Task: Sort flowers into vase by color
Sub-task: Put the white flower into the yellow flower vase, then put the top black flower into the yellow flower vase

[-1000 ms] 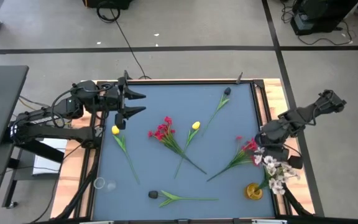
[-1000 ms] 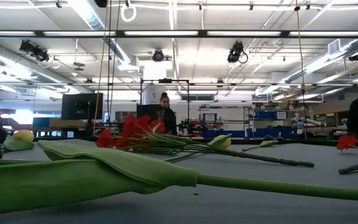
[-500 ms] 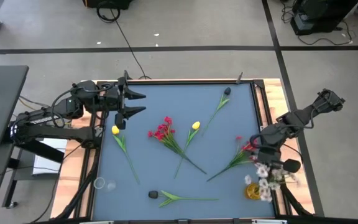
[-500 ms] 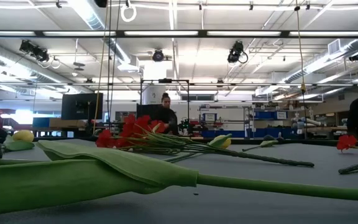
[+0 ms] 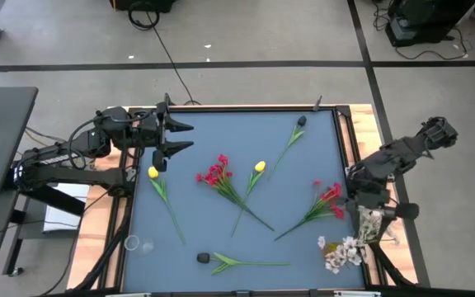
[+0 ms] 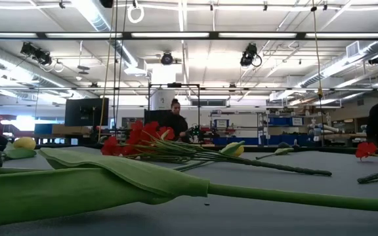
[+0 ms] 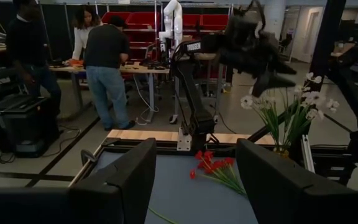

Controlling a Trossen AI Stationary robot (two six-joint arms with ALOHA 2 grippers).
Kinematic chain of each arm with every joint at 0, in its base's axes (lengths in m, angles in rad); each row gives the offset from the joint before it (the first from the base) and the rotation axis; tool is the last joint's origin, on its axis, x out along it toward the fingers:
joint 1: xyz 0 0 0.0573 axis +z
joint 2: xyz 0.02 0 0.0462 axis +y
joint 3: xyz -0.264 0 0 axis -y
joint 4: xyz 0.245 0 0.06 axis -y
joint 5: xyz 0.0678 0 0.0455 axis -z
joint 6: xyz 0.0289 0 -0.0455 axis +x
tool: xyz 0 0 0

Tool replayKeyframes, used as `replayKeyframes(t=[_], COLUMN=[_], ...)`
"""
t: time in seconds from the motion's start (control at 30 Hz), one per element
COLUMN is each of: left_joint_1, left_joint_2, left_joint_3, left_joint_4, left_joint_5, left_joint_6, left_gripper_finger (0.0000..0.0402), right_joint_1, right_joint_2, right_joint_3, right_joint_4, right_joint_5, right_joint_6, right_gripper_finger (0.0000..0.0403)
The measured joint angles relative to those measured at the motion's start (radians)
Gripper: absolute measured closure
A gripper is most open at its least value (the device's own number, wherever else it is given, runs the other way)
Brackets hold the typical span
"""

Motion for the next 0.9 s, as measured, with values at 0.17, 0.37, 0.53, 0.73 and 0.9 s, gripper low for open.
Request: replayKeyframes(t=[0.17, 0.37, 0.53, 0.73, 0.9], left_joint_1=[0.000, 0.000, 0.000, 0.000, 0.000], left_joint_2=[0.000, 0.000, 0.000, 0.000, 0.000], left_joint_3=[0.000, 0.000, 0.000, 0.000, 0.000], left_joint_4=[0.000, 0.000, 0.000, 0.000, 0.000], left_joint_5=[0.000, 0.000, 0.000, 0.000, 0.000], left_joint_6=[0.000, 0.000, 0.000, 0.000, -0.001], left_gripper_finger=[0.0175, 0.0175, 0.0175, 0.0175, 0.0175], right_joint_1=[-0.026, -0.086, -0.186, -0.378, -0.570], right_joint_2=[0.000, 0.007, 0.049, 0.169, 0.327], right_joint_3=[0.064, 0.083, 0.083, 0.083, 0.082], right_joint_4=[0.098, 0.222, 0.229, 0.230, 0.192], right_joint_5=[0.190, 0.847, 1.256, 1.358, 1.279], right_joint_6=[-0.038, 0.002, 0.085, 0.205, 0.389], right_gripper_finger=[0.0167, 0.0169, 0.0170, 0.0170, 0.0170])
